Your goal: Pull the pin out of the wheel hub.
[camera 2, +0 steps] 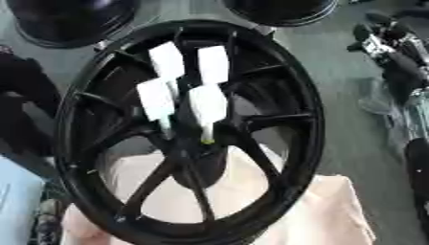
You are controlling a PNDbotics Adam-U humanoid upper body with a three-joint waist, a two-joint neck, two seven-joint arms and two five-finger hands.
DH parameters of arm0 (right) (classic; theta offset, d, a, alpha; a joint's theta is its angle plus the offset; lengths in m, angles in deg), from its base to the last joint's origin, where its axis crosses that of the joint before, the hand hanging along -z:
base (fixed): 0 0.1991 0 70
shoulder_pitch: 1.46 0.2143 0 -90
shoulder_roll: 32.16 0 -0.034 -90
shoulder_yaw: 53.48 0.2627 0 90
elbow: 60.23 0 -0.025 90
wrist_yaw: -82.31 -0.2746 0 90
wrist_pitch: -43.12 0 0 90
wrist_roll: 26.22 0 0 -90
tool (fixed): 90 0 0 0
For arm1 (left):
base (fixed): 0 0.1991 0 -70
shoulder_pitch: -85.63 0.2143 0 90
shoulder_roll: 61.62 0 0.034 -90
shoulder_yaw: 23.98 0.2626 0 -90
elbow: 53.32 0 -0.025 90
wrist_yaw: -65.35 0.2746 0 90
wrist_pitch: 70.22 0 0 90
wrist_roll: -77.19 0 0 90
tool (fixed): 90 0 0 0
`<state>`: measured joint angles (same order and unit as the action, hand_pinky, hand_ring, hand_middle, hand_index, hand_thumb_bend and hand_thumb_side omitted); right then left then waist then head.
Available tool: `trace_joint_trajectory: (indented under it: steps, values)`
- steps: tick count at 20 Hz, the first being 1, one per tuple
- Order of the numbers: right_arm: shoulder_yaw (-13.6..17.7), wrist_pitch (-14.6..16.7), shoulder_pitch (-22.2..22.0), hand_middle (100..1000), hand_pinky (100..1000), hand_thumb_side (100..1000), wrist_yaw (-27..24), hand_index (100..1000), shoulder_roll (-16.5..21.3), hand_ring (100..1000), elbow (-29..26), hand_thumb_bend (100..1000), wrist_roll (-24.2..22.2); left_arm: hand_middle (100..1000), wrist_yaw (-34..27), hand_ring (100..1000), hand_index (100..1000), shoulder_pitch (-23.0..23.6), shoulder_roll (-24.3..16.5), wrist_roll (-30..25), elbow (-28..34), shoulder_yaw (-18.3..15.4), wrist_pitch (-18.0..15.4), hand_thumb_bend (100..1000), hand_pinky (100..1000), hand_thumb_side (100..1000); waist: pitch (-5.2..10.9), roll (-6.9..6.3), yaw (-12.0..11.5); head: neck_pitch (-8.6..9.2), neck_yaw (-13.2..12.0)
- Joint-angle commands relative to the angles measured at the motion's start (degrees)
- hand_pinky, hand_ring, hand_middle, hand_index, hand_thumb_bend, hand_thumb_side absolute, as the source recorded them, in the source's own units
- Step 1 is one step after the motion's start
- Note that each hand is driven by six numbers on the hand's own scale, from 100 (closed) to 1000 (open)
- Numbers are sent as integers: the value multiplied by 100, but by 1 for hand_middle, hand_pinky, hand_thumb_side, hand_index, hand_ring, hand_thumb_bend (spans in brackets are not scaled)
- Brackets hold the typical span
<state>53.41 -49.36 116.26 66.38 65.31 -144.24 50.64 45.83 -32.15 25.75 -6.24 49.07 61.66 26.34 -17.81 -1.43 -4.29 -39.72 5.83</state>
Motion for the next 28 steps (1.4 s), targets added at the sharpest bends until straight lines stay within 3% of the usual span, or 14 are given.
trace_joint_trajectory:
  steps: [1,19,24,28]
  values:
    - [27,-3,87,689,949,344,-28,861,115,638,-138,361,-2,786,21,817,830,-51,-73,-28,115,-2,-8,100,714,631,110,5,3,-35,-18]
    - [87,-11,277,719,956,344,-119,882,197,671,-93,369,64,788,-5,821,832,-28,-103,-42,91,28,13,100,714,632,124,43,-16,34,-56]
    - [-38,200,771,781,971,417,-366,921,720,736,-5,309,81,788,20,821,831,83,-155,-52,20,31,33,100,714,638,230,125,62,-57,-124]
    - [-334,474,1367,789,967,396,-605,921,1294,743,284,323,0,788,37,821,831,201,-169,-30,-38,10,45,100,714,641,332,196,125,-162,-161]
